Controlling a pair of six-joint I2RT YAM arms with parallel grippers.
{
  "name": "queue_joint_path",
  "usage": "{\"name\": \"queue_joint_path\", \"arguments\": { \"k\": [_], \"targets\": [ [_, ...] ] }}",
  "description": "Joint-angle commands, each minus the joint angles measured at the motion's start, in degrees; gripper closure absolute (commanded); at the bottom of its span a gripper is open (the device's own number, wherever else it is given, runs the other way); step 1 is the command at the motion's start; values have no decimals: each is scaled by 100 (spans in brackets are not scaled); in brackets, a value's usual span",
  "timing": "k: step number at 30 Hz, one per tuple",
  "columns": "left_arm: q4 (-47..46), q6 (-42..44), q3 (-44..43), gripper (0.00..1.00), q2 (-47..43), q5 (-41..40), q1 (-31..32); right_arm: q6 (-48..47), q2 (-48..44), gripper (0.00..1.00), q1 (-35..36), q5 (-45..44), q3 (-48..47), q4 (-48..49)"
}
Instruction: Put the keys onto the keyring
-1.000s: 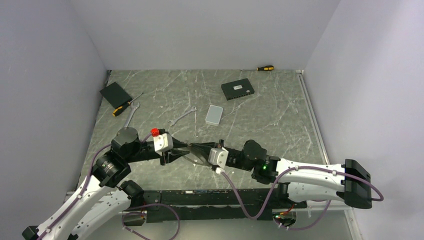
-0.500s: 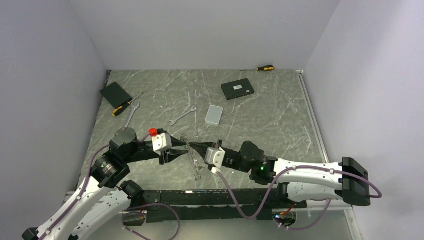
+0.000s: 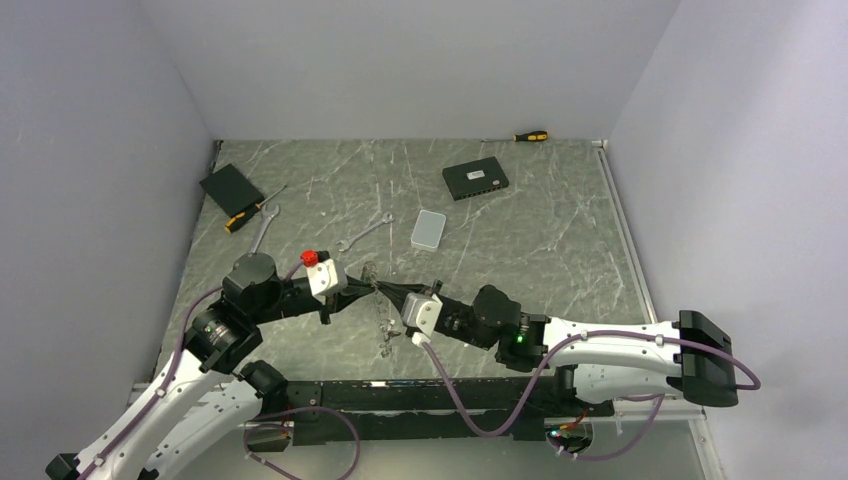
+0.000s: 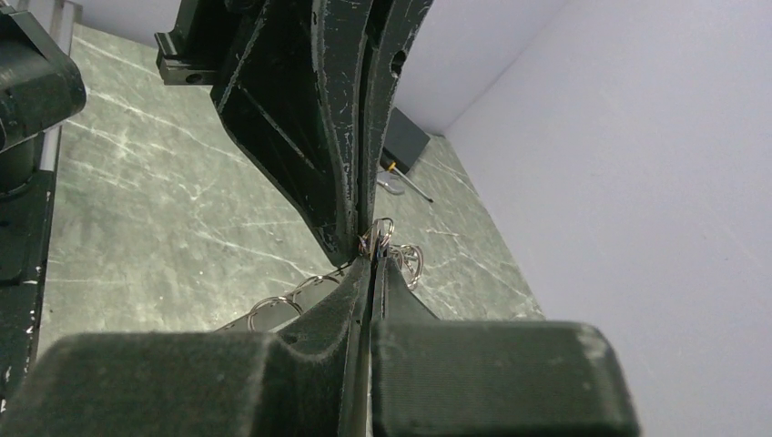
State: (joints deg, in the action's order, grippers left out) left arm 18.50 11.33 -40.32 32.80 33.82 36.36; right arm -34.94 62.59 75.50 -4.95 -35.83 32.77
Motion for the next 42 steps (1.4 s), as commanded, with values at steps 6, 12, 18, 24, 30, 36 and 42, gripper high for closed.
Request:
{"name": "queue_joint_path", "arguments": {
  "k": [6,12,18,24,30,36,42],
  "targets": [
    [-85,-25,-187,100,-9,128,28,13,-163,100,43,-326,-293,377],
    [-118,-41,-163,100,-81,134,29,-83,-237,100,43,-666,-225,202],
    [-188,-85,-118,100,-176,108,21,-237,-301,100,43,-983,-99,-45],
    [-206,-96,-117,100,-177,120,20,-268,-404,100,43,-1166,-2,-206],
    [-211,-113,-124,100,-168,142,9,-225,-401,100,43,-1100,-7,-296],
    [-233,-123,-117,100,-213,133,3,-220,-331,100,43,-1113,-40,-368],
    [-291,-149,-83,100,-314,99,-11,3,-392,100,43,-1085,103,-415]
  ]
}}
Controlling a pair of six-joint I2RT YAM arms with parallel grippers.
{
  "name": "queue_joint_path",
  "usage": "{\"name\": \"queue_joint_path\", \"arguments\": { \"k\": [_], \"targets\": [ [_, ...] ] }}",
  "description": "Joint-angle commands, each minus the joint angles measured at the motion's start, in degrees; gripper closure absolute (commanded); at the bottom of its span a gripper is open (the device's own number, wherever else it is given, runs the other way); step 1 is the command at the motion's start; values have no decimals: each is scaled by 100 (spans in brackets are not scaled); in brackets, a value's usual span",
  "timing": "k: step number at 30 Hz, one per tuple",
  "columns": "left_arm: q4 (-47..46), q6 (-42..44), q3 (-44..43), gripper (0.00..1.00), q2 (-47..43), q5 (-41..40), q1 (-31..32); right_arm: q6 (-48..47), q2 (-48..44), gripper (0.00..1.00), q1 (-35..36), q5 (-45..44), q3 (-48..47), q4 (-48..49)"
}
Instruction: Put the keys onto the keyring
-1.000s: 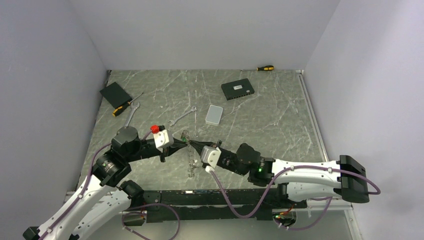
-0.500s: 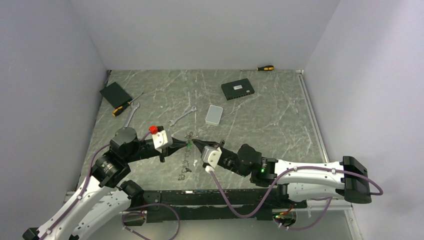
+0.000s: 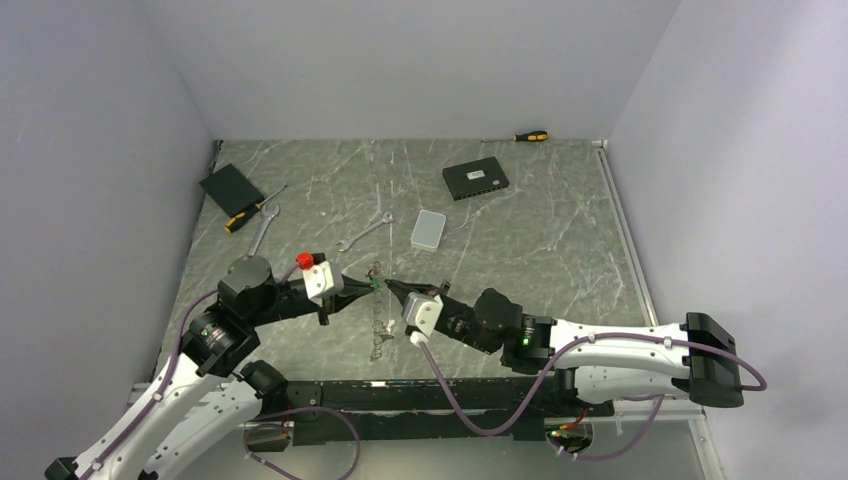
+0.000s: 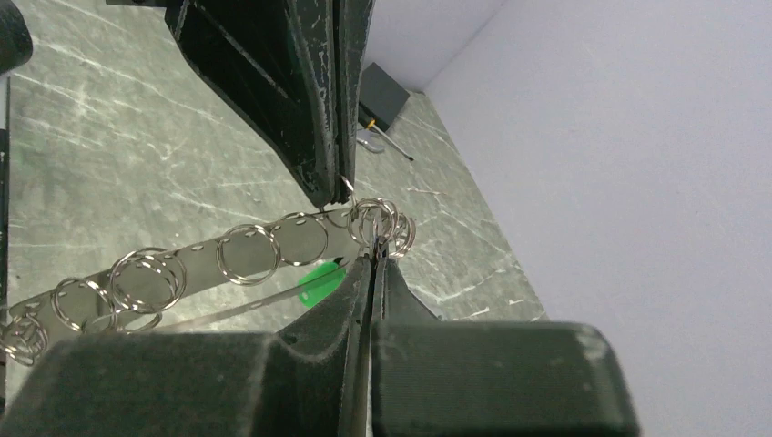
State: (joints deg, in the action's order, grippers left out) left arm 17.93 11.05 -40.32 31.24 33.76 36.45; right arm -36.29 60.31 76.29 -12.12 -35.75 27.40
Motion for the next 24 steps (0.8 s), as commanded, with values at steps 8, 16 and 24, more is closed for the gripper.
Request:
{"name": "queue_joint_path", "arguments": {
  "k": [8,16,24],
  "targets": [
    [-236,-103,-91,100,-189,148,-45,535,27,100,-35,-172,29,-85],
    [-246,-103,-81,100,-256,132,-61,746,453,100,-34,68,-202,-202],
    [-229,-77,-81,100,-271,165,-64,753,503,100,-33,125,-223,-221]
  ]
}}
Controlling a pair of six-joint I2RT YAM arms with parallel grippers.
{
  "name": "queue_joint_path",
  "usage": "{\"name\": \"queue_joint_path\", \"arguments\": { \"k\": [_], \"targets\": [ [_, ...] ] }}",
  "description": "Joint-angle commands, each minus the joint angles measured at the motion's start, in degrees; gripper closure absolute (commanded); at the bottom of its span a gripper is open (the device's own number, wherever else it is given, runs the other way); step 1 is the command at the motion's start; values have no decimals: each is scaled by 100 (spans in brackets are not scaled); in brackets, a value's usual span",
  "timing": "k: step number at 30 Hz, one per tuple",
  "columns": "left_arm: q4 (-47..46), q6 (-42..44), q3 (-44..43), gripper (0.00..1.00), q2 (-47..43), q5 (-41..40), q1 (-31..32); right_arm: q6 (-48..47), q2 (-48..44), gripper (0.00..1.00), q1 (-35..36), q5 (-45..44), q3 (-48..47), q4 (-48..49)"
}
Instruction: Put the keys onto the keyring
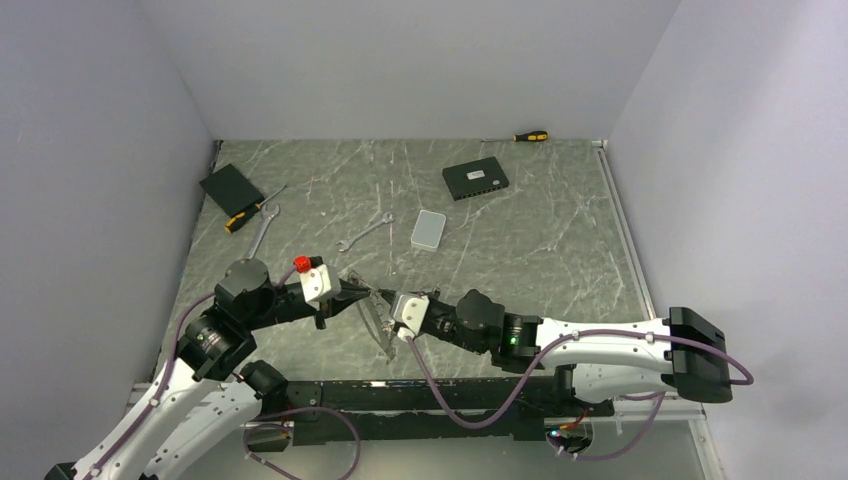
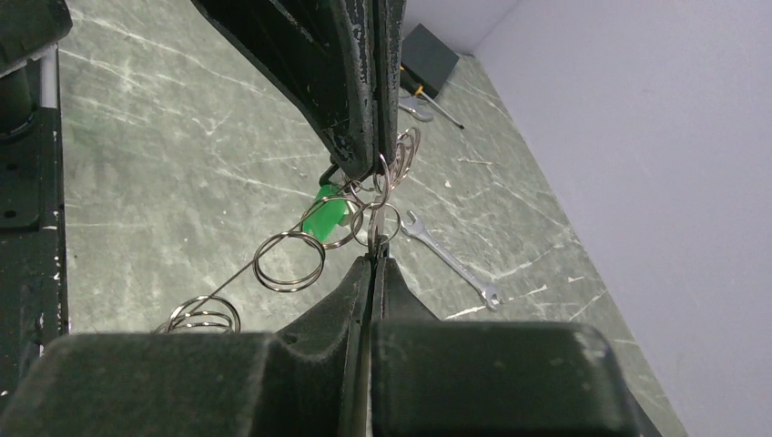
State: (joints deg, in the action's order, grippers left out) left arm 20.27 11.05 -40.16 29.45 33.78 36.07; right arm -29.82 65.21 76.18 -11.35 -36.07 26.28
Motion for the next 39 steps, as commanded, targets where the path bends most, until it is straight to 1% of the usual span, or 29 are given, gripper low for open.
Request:
{"name": "queue_joint_path", "arguments": {
  "k": [1,8,16,22,26,33,39],
  "targets": [
    [-463,-75,-97,100,-95,168,-29,101,18,100,-21,79,-207,-114],
    [-450,-68,-97,100,-117,195,-30,50,190,100,-20,180,-343,-24],
    [-394,-25,-114,100,-57,297,-30,-108,130,100,-19,-81,-374,51],
    [-334,-2,-154,100,79,427,-30,-533,114,100,-23,-123,-530,53],
    [-301,-5,-168,100,127,466,-30,-889,128,100,-18,-339,-628,28],
    [-301,2,-159,100,118,463,-30,-1783,82,100,-21,-833,-615,140],
    [-254,3,-176,100,141,249,-33,-2173,-60,100,-16,-956,-690,-74]
  ]
}}
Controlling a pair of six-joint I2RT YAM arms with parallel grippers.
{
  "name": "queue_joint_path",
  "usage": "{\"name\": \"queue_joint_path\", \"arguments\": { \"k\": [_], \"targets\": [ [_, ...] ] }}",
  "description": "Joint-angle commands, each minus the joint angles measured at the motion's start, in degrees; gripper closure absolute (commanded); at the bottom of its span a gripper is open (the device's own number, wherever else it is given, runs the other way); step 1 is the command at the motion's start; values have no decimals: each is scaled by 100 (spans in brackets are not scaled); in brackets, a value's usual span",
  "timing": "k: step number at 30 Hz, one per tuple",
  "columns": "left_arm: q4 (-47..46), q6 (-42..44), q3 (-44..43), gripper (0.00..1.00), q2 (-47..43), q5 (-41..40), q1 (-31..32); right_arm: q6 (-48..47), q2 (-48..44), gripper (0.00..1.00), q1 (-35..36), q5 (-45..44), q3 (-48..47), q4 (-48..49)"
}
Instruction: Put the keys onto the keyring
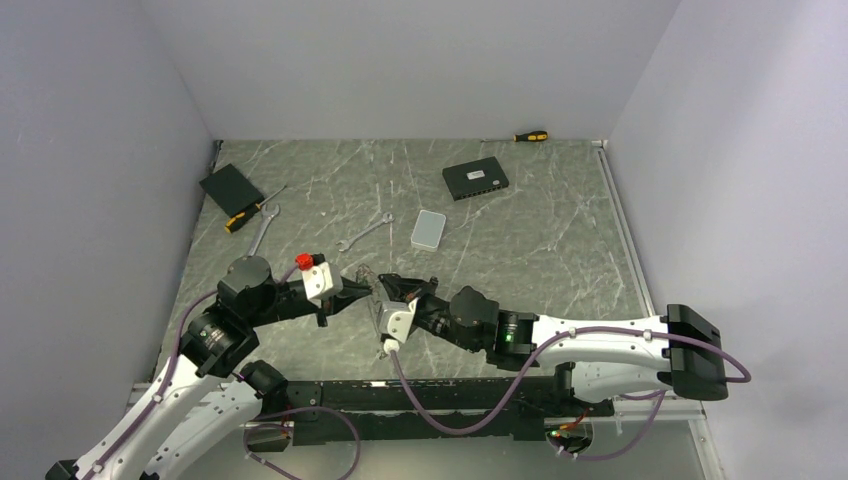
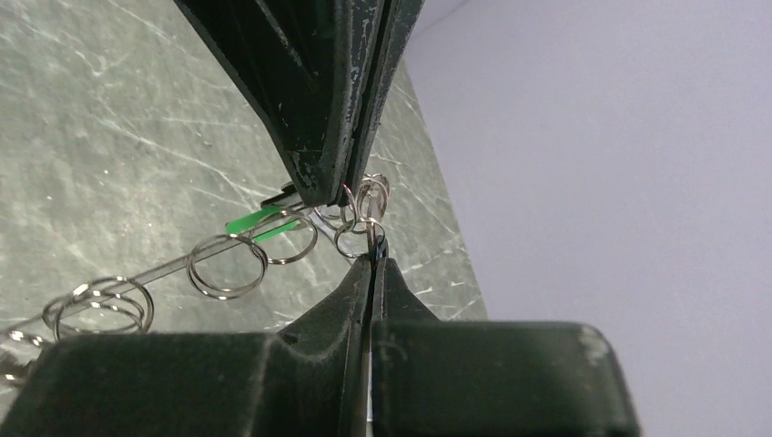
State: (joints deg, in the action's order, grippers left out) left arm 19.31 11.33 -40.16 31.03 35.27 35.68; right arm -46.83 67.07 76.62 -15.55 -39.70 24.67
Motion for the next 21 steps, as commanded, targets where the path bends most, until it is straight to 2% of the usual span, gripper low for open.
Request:
{"name": "queue_joint_path", "arguments": {
  "k": [1,4,8,13,21],
  "targets": [
    [-142,-23,-184,100,-24,29,9,-510,-277,100,-59,-526,-327,30],
    [-126,-32,-181,100,-67,-246,-3,-562,-436,100,-44,-334,-368,-427],
    [-78,-44,-167,100,-95,-598,0,-399,-659,100,21,151,-586,-1604],
    [-104,-43,-174,100,65,-310,-15,-442,-780,100,91,13,-410,-1398],
    [138,37,-384,100,614,278,-26,-1241,-84,100,269,-860,-692,-1232]
  ]
}}
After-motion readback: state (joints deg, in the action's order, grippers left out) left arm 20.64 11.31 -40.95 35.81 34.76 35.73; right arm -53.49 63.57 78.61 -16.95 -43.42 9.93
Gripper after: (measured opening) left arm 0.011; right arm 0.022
